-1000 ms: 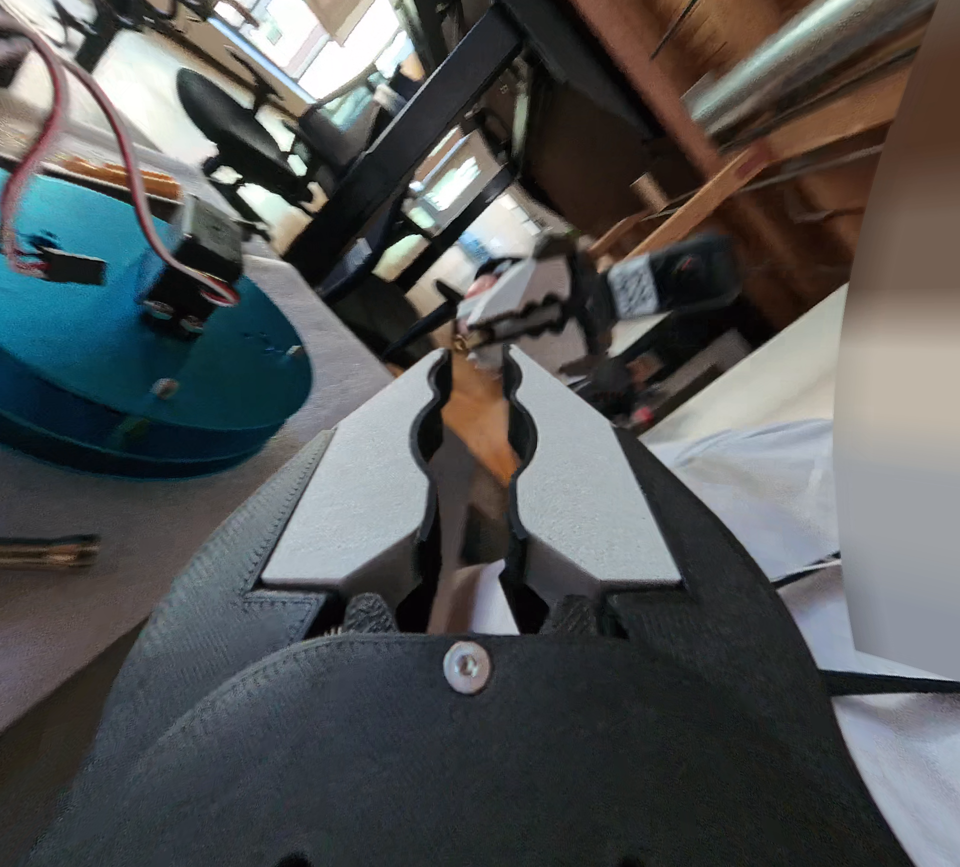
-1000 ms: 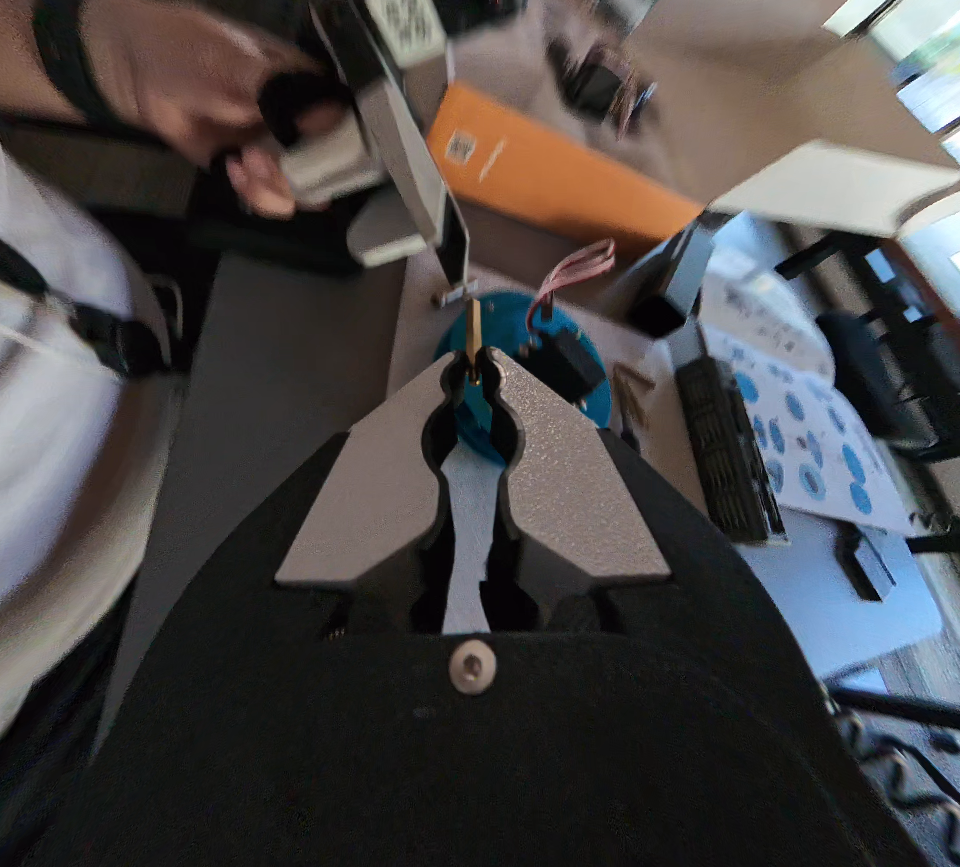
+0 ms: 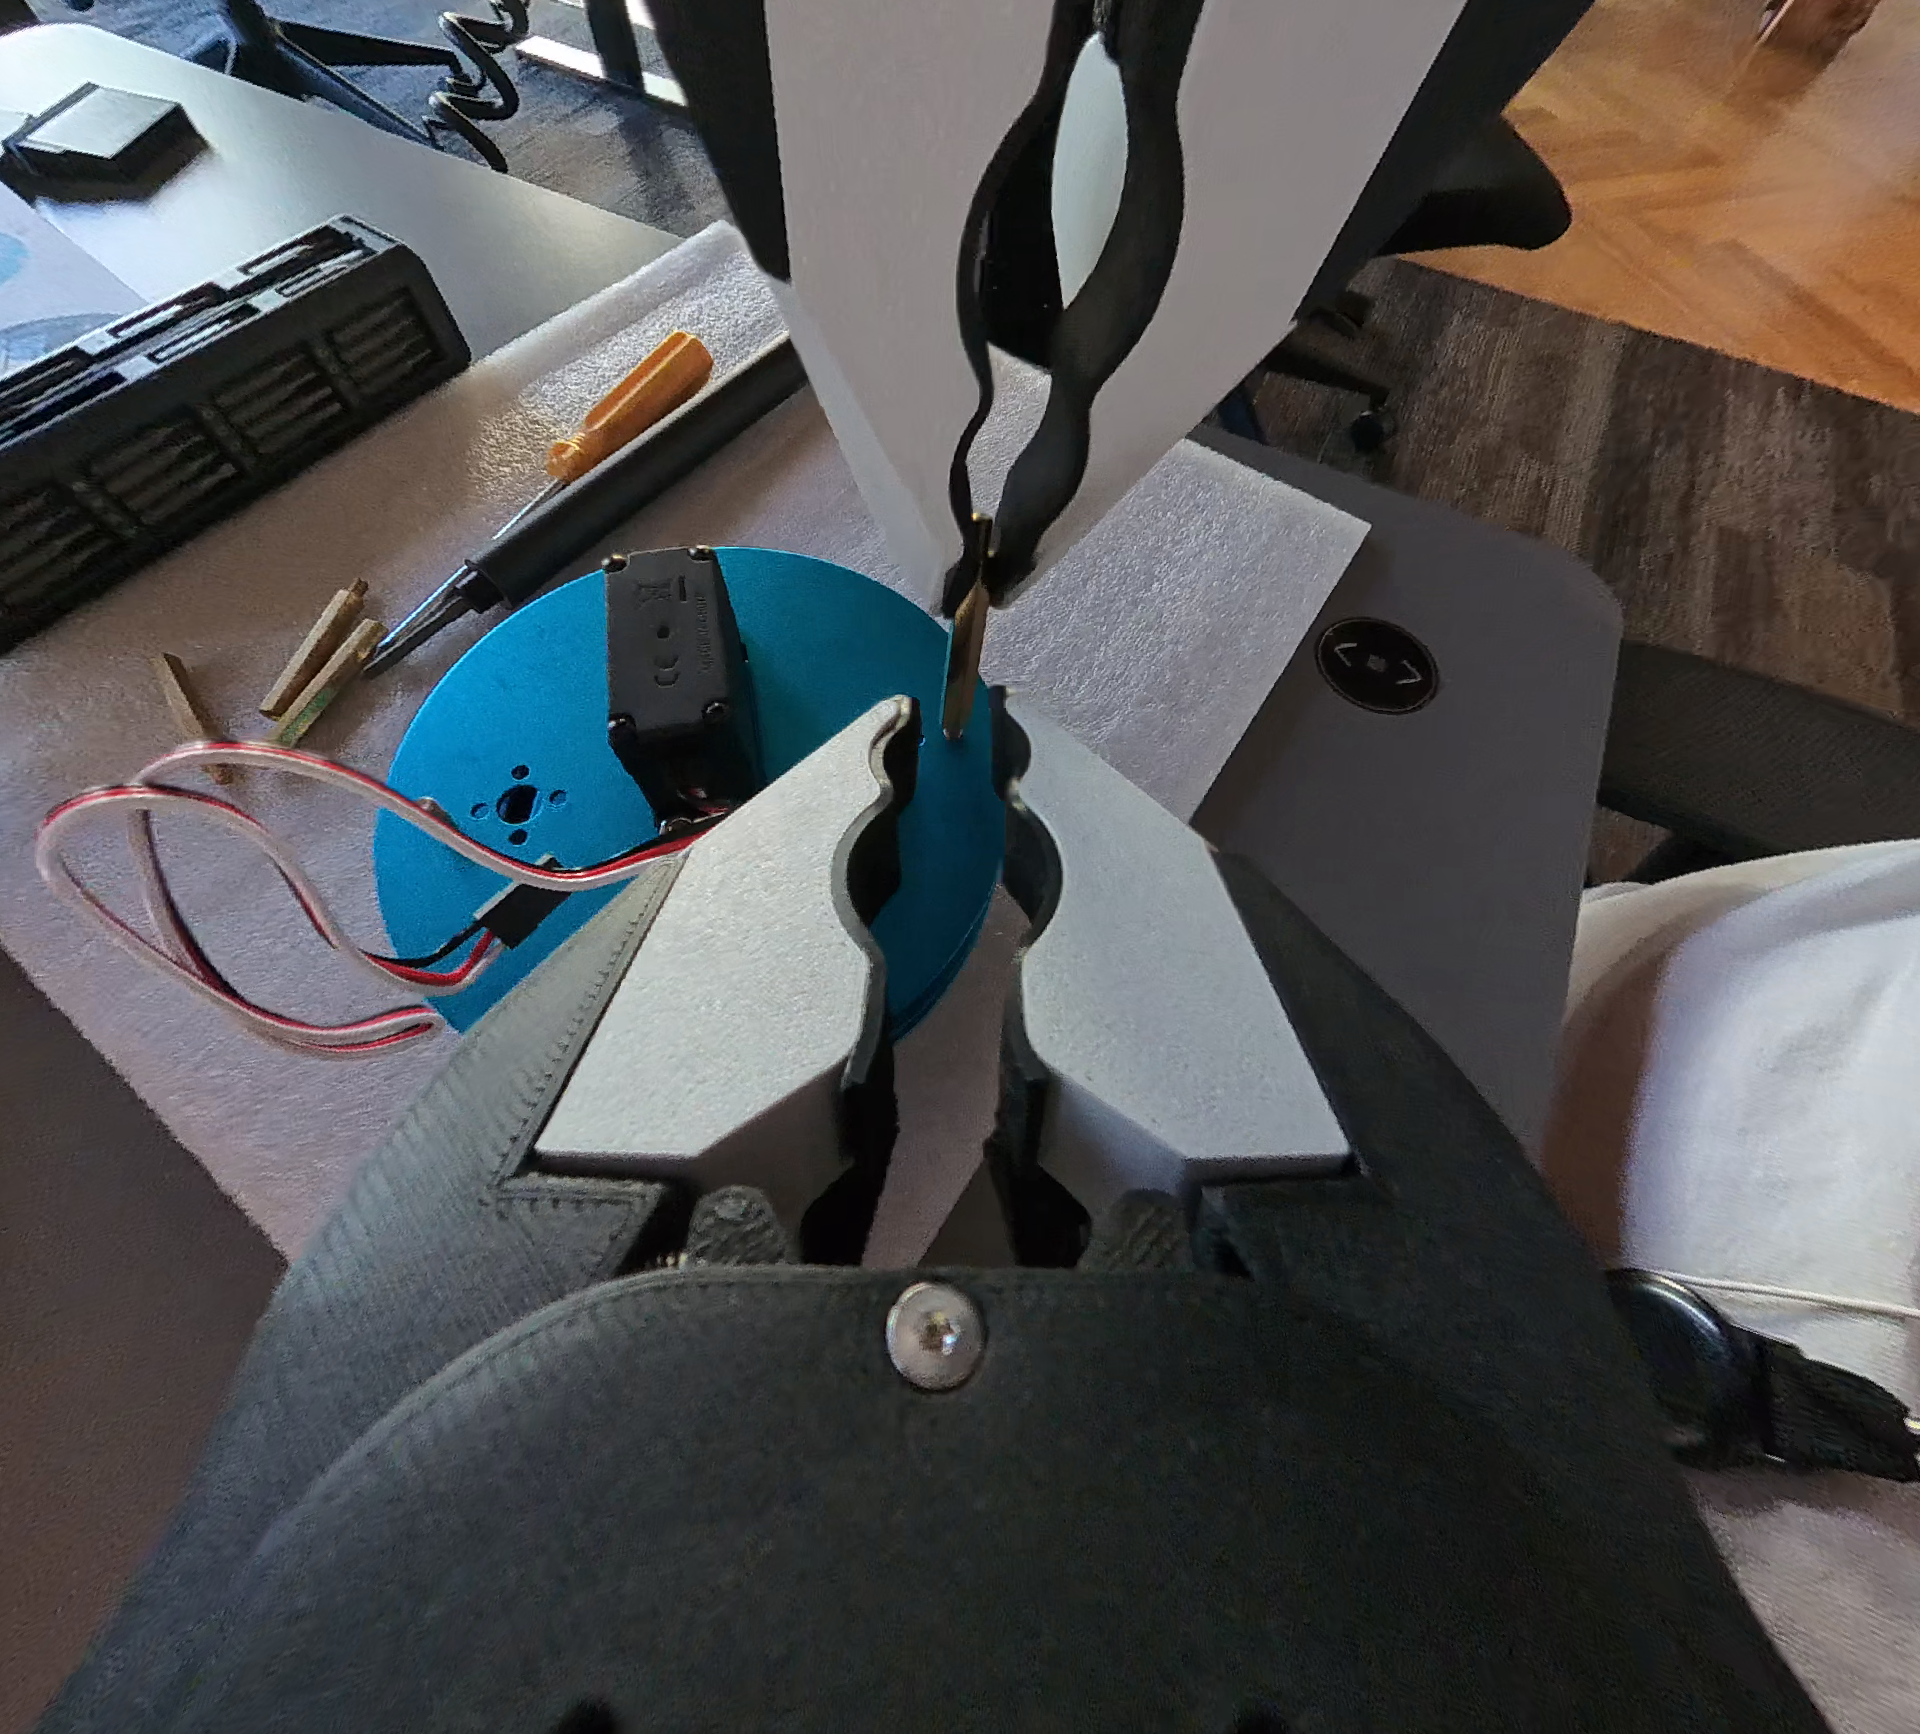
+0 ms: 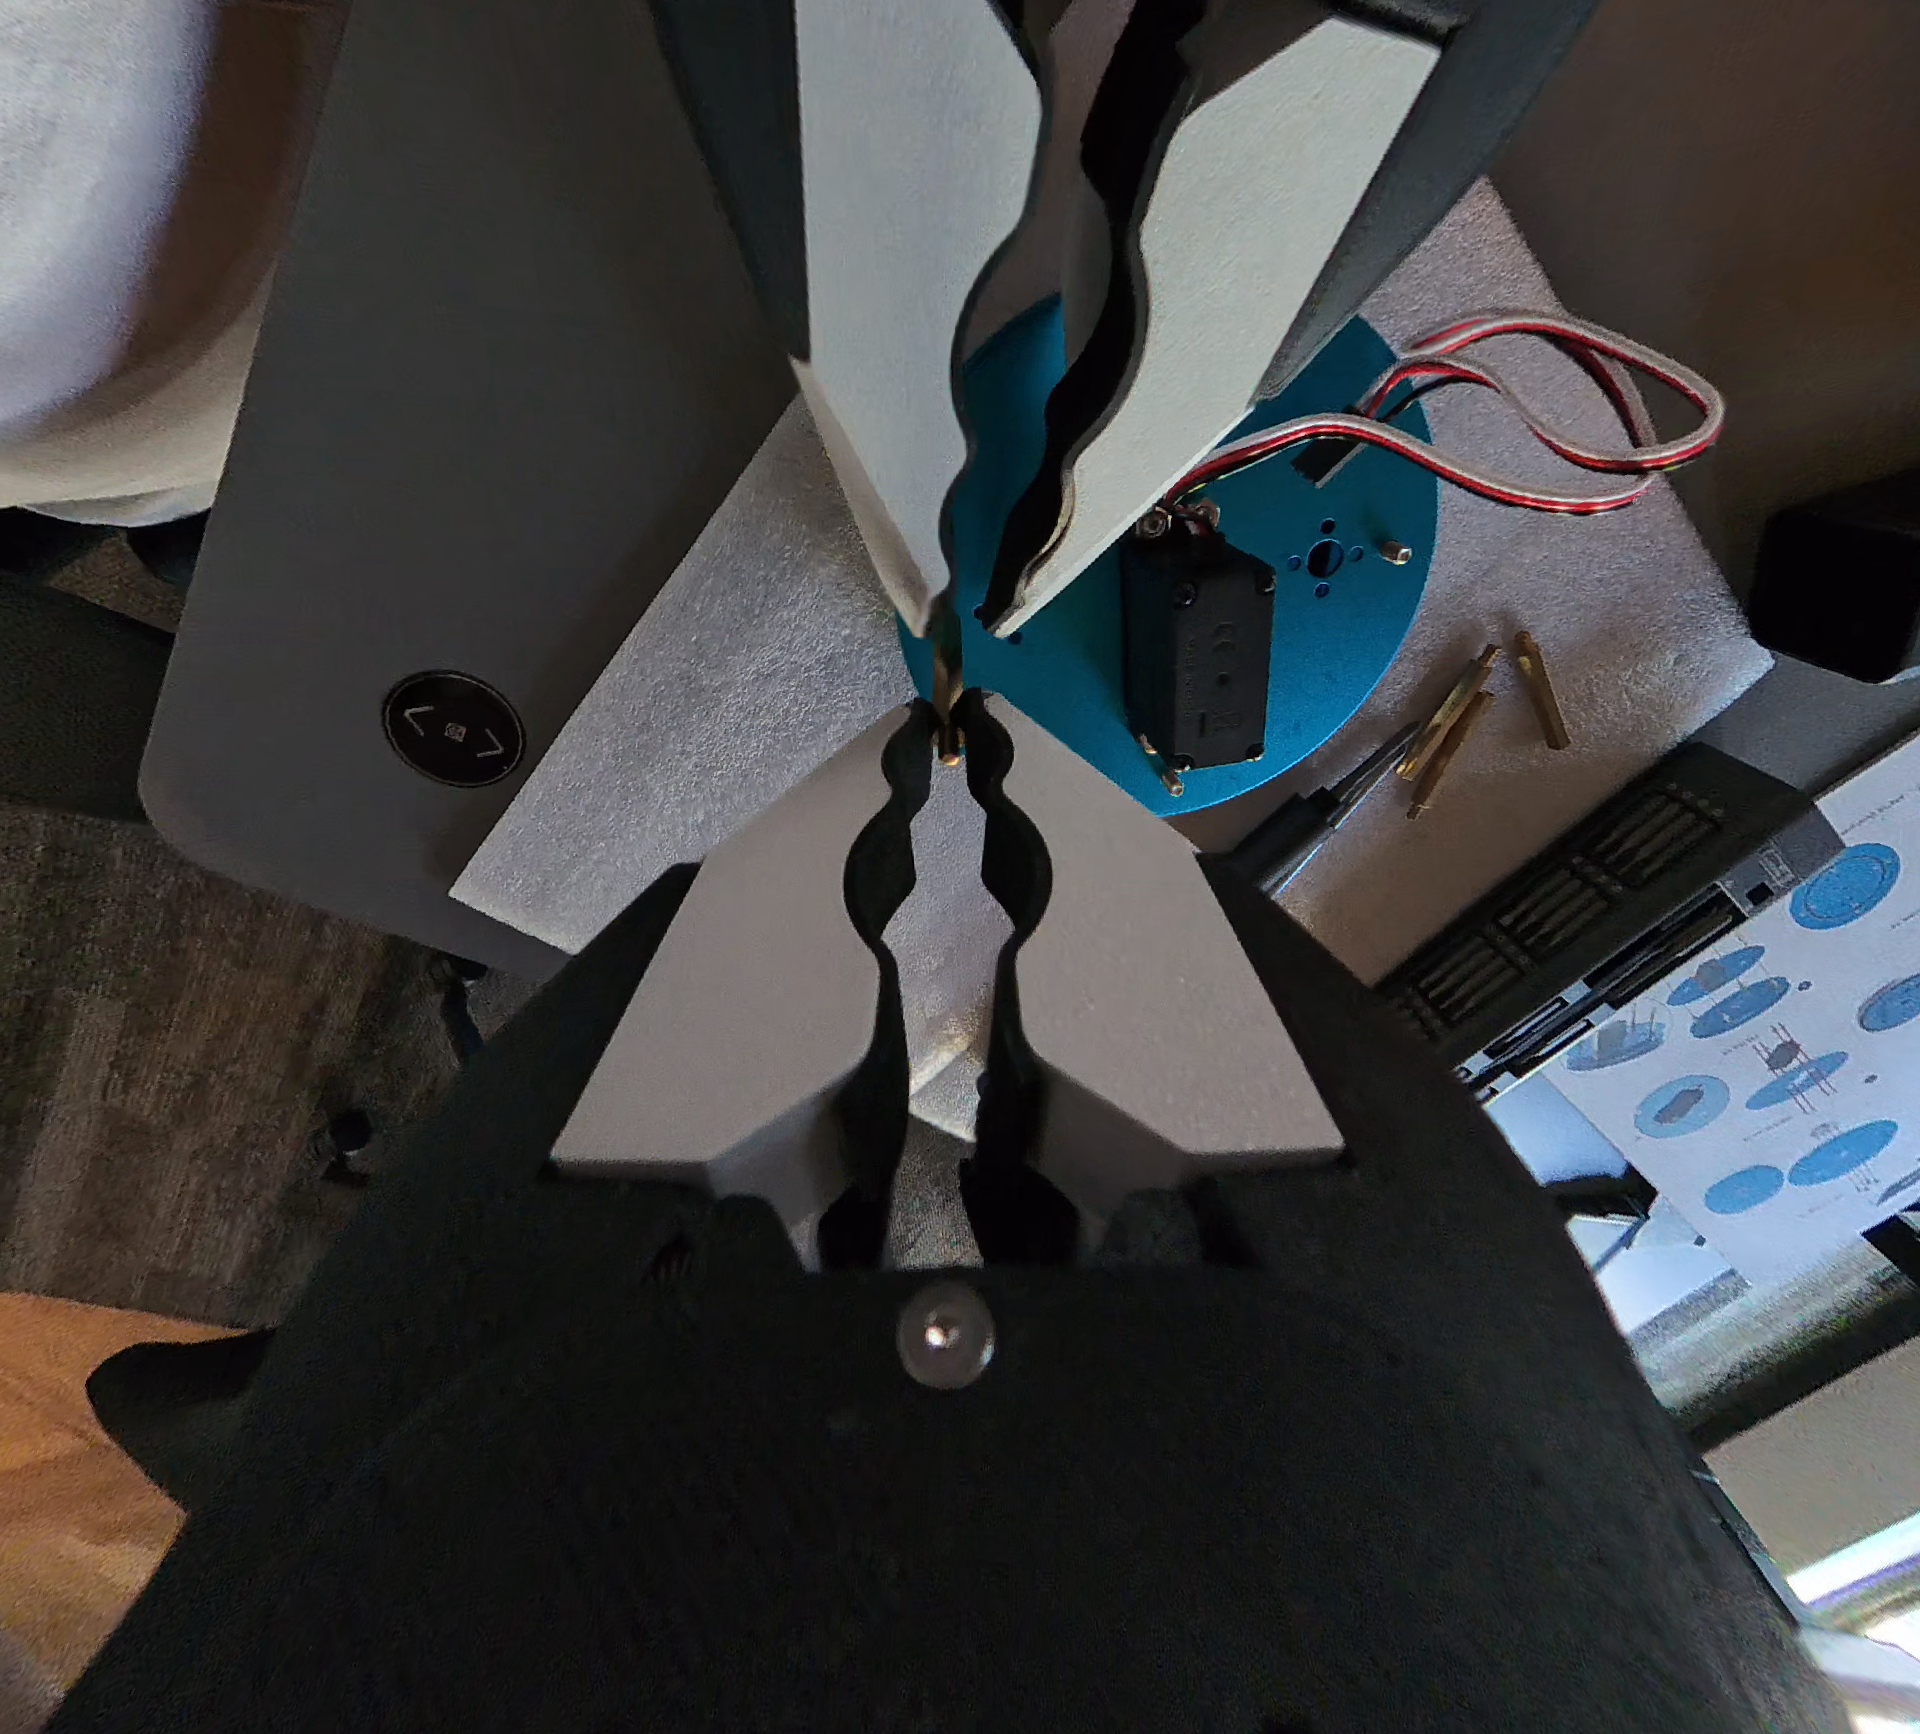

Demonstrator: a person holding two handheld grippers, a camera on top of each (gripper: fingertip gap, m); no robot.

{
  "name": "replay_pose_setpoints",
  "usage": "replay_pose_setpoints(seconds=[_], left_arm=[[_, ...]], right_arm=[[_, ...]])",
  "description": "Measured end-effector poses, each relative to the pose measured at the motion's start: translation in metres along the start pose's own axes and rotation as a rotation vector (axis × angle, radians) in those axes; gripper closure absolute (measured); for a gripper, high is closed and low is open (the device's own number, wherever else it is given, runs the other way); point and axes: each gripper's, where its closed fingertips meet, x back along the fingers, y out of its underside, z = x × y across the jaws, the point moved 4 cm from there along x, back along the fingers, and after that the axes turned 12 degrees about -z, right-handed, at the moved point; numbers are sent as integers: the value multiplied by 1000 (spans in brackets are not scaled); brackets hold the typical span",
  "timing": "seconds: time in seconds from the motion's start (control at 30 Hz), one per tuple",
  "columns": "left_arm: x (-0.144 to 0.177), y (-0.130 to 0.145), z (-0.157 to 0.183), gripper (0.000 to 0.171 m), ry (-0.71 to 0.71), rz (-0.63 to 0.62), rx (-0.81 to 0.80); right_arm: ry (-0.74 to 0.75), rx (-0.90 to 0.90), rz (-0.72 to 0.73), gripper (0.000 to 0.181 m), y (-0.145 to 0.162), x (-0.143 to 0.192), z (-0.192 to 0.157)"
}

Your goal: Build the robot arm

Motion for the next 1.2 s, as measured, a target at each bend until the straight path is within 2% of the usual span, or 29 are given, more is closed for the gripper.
replay_pose_setpoints(seconds=[0.1, 0.27, 0.4, 0.5, 0.63, 0.87, 1.0, 1.2], left_arm=[[-1, 0, 0, 165, -5, -1, -3], [5, 0, 6, 152, 34, 0, -6], [16, 2, 6, 150, 61, 0, 10], [14, 8, 2, 152, 15, -43, -2], [8, 9, 4, 152, 16, -52, -1], [3, -4, 5, 153, -23, -44, -39], [-5, -8, 6, 159, -31, -63, -60], [-7, -6, 3, 164, -42, -47, -63]], right_arm=[[-3, -17, 46, 176, -1, 0, -1], [-11, -76, 151, 176, -3, 0, -1], [-34, -181, 280, 176, -5, -2, 0], [-69, -282, 391, 176, -5, -4, 1], [-18, -385, 518, 176, 1, -6, -1], [47, -585, 744, 177, 11, -10, -6], [76, -622, 793, 177, 13, -12, -10], [91, -567, 739, 175, 15, -10, -7]])
